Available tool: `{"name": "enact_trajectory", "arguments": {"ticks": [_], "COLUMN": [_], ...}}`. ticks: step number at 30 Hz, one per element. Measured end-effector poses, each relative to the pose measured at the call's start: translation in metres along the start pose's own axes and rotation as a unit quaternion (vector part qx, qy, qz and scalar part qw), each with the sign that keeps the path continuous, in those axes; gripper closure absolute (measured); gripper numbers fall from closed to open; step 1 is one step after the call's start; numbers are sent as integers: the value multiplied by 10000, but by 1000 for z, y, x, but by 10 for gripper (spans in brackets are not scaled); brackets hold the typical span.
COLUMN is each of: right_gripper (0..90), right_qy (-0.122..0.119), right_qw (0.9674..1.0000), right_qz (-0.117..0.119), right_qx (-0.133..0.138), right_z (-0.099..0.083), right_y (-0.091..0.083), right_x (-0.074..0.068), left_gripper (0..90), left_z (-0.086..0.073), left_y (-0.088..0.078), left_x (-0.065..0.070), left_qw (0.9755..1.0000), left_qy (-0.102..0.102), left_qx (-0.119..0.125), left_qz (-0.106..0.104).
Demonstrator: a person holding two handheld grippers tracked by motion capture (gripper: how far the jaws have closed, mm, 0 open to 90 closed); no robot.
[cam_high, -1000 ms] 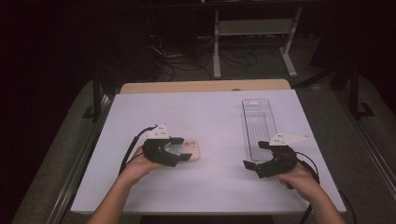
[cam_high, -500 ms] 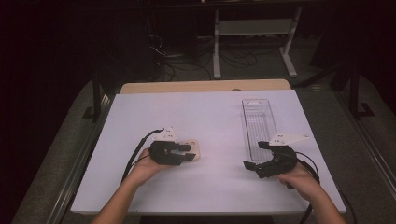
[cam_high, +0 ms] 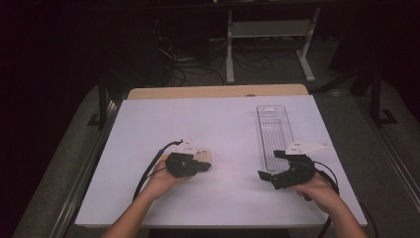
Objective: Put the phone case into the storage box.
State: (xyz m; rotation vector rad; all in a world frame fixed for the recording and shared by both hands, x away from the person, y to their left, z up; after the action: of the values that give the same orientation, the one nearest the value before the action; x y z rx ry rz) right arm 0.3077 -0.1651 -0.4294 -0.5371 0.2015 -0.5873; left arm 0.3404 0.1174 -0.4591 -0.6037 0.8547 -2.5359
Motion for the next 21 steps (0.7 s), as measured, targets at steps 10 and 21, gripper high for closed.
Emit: {"name": "enact_trajectory", "arguments": {"ticks": [10,21], "right_gripper": [27,27], "right_qy": [-9,21], "right_qw": [10000,10000], "right_qz": [6,21], "right_qx": [-1,10], "right_z": [0,0], "right_y": [0,0], "right_x": [0,0], "left_gripper": [894,895], "left_z": [-7,-10], "left_y": [13,23], "left_x": [-3,-7], "left_qw": [9993,9986], "left_qy": [129,128], "left_qx": [-312,-386], "left_qz": [174,331]}}
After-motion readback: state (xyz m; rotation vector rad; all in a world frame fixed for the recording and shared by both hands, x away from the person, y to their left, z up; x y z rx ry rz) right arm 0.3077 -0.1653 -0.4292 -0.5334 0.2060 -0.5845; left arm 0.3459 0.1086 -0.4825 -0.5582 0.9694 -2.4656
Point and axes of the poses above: each handheld gripper's, and its own axes: y roughly forward along the jaws, z roughly out of its top, x roughly to its right, the point moved 5 cm from there along y, roughly forward along the jaws, and after that the axes turned 10 degrees about -y, right-handed, at the moved point
